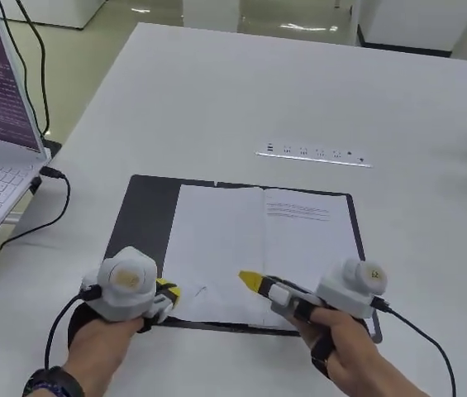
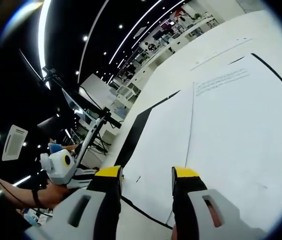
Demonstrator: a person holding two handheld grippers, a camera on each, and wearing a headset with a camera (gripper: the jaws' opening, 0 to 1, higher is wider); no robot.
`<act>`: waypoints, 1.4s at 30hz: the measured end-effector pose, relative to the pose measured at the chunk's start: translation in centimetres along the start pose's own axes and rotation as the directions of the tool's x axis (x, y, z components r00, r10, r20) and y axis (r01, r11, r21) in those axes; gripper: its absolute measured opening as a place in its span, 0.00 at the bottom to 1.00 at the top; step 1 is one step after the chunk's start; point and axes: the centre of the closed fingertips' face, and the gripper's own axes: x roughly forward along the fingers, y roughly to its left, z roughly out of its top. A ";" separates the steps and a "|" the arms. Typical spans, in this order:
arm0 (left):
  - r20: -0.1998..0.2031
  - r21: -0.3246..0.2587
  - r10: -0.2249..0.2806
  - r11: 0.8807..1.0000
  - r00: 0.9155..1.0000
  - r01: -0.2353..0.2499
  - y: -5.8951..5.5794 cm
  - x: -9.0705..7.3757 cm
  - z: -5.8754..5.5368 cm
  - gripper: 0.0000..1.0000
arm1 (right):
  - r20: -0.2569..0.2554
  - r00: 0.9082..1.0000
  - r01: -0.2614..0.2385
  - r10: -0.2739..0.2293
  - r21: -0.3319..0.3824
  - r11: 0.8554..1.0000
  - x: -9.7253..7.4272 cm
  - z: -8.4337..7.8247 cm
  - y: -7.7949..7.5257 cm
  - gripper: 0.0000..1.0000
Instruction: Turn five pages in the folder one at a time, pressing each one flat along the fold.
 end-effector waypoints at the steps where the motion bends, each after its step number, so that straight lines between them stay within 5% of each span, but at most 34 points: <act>1: -0.009 0.000 0.006 1.000 1.000 -0.006 0.1 0.2 -0.3 0.03 | -0.001 1.000 0.000 0.000 0.000 1.000 0.0 0.0 0.0 0.38; 8: -0.039 -0.004 0.021 1.000 0.999 -0.021 0.0 0.7 -1.5 0.01 | -0.002 1.000 0.009 -0.009 0.000 1.000 0.2 0.0 -0.6 0.38; 26: -0.018 0.004 0.045 0.999 0.999 -0.045 0.4 0.7 -1.4 0.00 | 0.038 0.999 -0.011 0.012 -0.014 1.000 3.2 3.2 -1.1 0.25; 42: -0.010 -0.013 0.066 0.998 0.998 -0.066 0.5 0.7 -1.4 0.00 | 0.067 0.996 0.053 -0.055 0.025 0.998 6.2 5.9 -4.8 0.06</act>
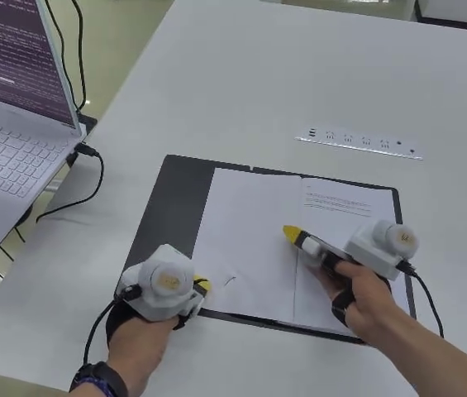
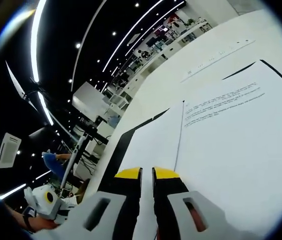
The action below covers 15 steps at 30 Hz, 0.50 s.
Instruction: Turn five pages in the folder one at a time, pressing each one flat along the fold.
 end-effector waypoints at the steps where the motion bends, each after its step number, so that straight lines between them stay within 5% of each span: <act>1: -0.001 0.002 -0.003 1.000 1.000 0.003 0.0 0.0 0.0 0.00 | -0.001 1.000 0.005 -0.005 0.004 1.000 0.2 0.0 -0.3 0.05; 3: -0.002 0.002 -0.005 1.000 1.000 0.005 0.0 0.0 0.0 0.00 | 0.003 0.999 0.032 -0.032 0.026 0.999 0.4 0.0 -1.0 0.00; 4: -0.002 0.005 -0.004 1.000 1.000 0.004 0.0 0.0 0.0 0.00 | 0.037 0.999 -0.016 0.014 0.048 0.999 0.6 0.5 -0.1 0.00; 15: 0.005 -0.006 0.003 1.000 1.000 -0.003 0.0 0.1 0.0 0.00 | 0.091 0.996 0.013 -0.020 0.086 0.996 1.6 2.2 -1.5 0.00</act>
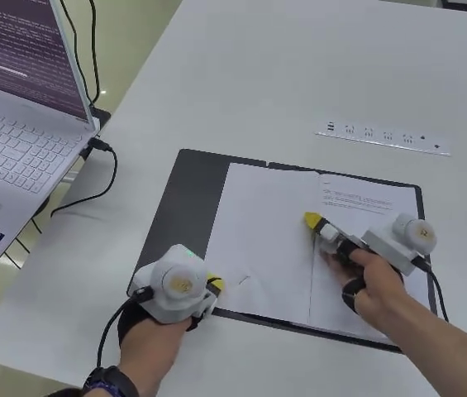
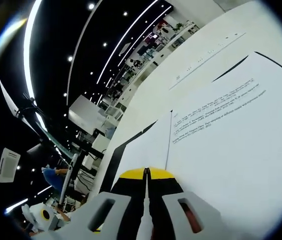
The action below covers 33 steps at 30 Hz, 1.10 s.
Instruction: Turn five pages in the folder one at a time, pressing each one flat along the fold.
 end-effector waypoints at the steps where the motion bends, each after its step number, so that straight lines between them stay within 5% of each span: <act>1: 0.001 0.000 0.002 1.000 1.000 -0.002 0.0 0.0 0.0 0.00 | 0.010 1.000 -0.001 0.001 0.007 1.000 -0.1 0.1 0.3 0.00; 15: 0.009 0.000 0.006 1.000 1.000 -0.006 0.0 0.1 0.1 0.00 | 0.124 0.991 0.042 -0.051 0.070 0.997 0.7 2.2 1.0 0.00; 23: 0.012 -0.013 0.002 1.000 1.000 -0.002 -0.1 0.1 0.1 0.00 | 0.176 0.980 0.074 -0.091 0.103 0.992 2.2 4.1 -0.1 0.00; 33: 0.017 -0.017 -0.009 1.000 1.000 0.009 0.0 0.0 0.1 0.00 | 0.177 0.977 0.097 -0.118 0.122 0.988 4.7 6.5 -0.9 0.00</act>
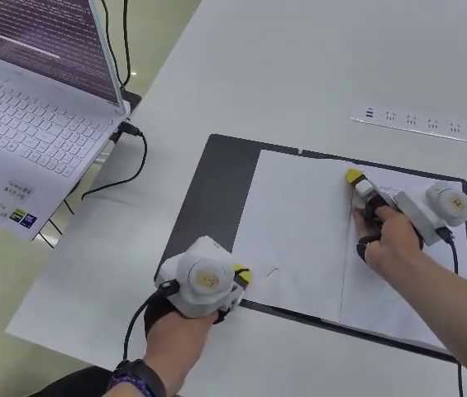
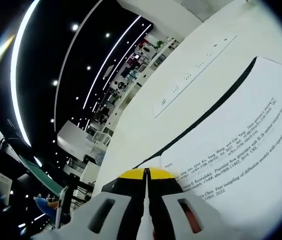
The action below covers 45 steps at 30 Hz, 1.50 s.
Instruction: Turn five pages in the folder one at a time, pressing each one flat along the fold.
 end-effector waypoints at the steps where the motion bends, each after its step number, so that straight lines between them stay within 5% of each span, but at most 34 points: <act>1: 0.000 0.003 -0.002 1.000 1.000 0.002 0.0 0.0 0.0 0.00 | 0.003 1.000 -0.002 0.002 0.009 1.000 0.1 0.2 0.0 0.00; 23: 0.013 -0.016 0.004 1.000 1.000 -0.003 0.2 0.2 0.3 0.00 | -0.016 0.999 -0.040 0.040 -0.021 0.999 0.1 0.1 -0.1 0.00; 28: 0.015 -0.016 0.002 1.000 1.000 -0.002 0.2 0.2 0.3 0.00 | -0.072 0.995 -0.073 0.066 -0.096 0.993 -0.9 -1.1 0.3 0.00; 45: 0.021 -0.042 0.011 0.999 1.000 -0.010 0.3 0.2 0.3 0.00 | -0.132 0.987 -0.109 0.088 -0.164 0.980 -4.3 -4.0 0.8 0.00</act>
